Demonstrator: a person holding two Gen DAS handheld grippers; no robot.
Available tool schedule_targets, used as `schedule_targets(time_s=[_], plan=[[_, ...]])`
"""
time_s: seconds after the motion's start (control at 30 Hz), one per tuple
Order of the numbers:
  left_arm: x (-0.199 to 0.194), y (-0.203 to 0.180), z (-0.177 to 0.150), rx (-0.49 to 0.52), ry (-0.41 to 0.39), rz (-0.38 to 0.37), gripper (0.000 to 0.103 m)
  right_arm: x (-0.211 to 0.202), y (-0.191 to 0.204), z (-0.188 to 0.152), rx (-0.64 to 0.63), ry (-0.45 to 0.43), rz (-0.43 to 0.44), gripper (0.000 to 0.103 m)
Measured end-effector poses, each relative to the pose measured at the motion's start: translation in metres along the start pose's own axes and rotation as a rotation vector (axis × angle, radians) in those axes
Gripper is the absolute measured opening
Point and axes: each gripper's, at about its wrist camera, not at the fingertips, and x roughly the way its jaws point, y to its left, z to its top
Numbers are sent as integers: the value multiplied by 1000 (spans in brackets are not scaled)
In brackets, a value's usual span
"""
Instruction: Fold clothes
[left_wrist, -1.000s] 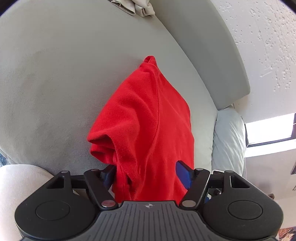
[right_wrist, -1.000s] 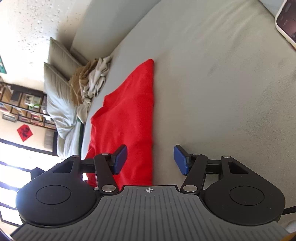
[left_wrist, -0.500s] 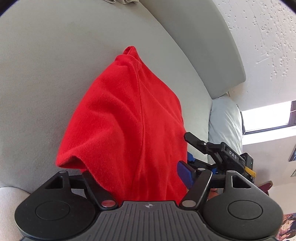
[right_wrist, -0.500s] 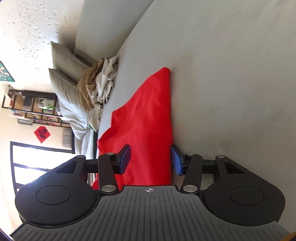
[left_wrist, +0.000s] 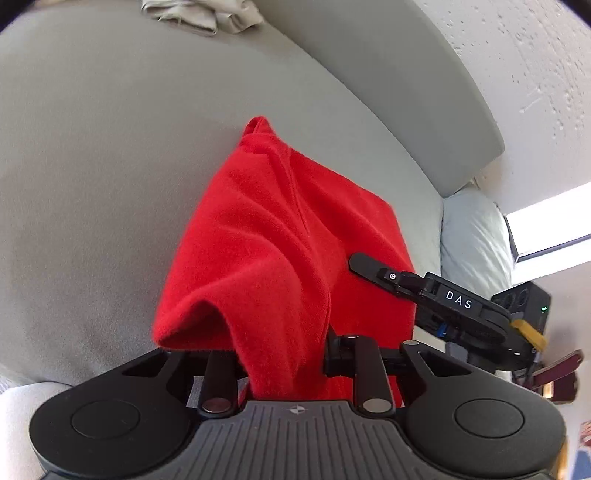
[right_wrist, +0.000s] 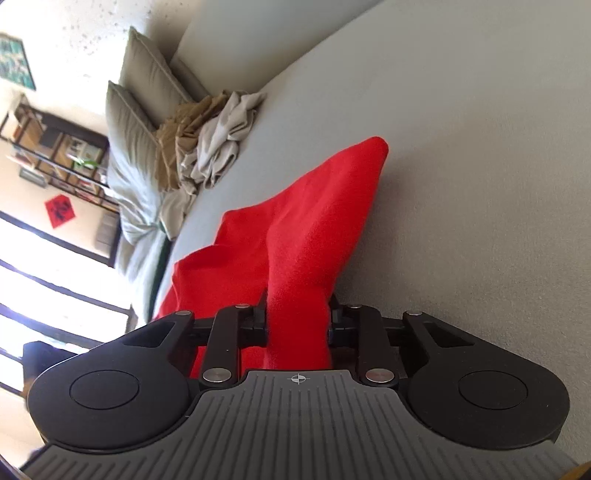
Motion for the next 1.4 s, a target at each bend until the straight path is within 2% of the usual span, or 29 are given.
schedule_targets(time_s=[0.07,0.17,0.33,0.43,0.5,0.6,0.67,0.77,0.83,0.93,1.0,1.1,1.17,1.2,1.23,1.3,1.37,1.4], plan=[[-15,-26,-6,83,-24,44,22,-15,22,-3,-77,-20,-63,24],[-45,-62,-21,186,-50,25,22,-60,36,-14,-83,-58,-68,24],[-72,-121,-54,331,13,-82,23,-165,26,-53,45,-103,-58,24],[-73,-163,-71,410,71,-166,23,-235,6,-85,171,-171,-46,24],[-65,-200,-80,480,115,-230,23,-283,-6,-108,228,-245,-60,24],[-42,-258,-94,564,194,-334,23,-353,-20,-134,268,-378,-124,24],[-14,-297,-102,591,260,-393,23,-394,-31,-145,276,-441,-223,24],[39,-348,-116,641,336,-431,23,-441,-57,-146,274,-489,-373,24],[80,-373,-121,656,358,-437,23,-460,-86,-136,283,-491,-460,24],[128,-399,-119,621,352,-448,23,-475,-132,-109,303,-502,-536,24],[137,-420,-114,648,261,-506,23,-483,-150,-92,283,-554,-561,24],[145,-423,-109,680,107,-600,24,-493,-153,-76,138,-703,-580,24],[173,-415,-103,611,111,-591,25,-491,-161,-68,55,-763,-599,26],[192,-408,-101,545,163,-559,25,-488,-170,-65,38,-772,-604,29],[212,-399,-100,479,232,-501,25,-483,-183,-61,59,-755,-605,33],[236,-386,-104,434,296,-373,23,-468,-218,-56,198,-632,-613,43],[234,-379,-106,410,298,-391,24,-455,-249,-58,354,-502,-614,44],[231,-377,-106,395,301,-404,24,-455,-256,-68,388,-519,-553,50]])
